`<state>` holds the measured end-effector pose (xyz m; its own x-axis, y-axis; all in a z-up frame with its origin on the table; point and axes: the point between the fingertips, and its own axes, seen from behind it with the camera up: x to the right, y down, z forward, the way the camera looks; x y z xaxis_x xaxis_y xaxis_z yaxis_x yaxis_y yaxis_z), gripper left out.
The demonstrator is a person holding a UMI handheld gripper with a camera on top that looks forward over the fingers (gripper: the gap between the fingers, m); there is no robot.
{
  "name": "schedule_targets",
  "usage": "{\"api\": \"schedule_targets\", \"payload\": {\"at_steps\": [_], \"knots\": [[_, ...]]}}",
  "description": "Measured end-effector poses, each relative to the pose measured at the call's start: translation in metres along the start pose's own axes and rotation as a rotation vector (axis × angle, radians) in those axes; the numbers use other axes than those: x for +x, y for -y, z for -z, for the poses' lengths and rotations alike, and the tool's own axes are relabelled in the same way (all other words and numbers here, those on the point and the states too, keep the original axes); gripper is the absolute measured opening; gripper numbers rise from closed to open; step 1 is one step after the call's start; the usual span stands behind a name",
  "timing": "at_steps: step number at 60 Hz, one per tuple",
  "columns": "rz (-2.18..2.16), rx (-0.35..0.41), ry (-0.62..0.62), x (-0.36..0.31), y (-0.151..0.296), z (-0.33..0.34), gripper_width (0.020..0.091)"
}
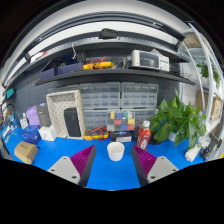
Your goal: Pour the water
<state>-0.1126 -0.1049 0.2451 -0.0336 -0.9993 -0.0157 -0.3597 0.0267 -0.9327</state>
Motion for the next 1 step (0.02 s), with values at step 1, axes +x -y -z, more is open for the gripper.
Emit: {"api": "schedule_targets", "payload": {"at_steps": [1], "knots": [[0.001,-0.001,0.0,-0.0004,0.0005,0.0001,0.0716]]}}
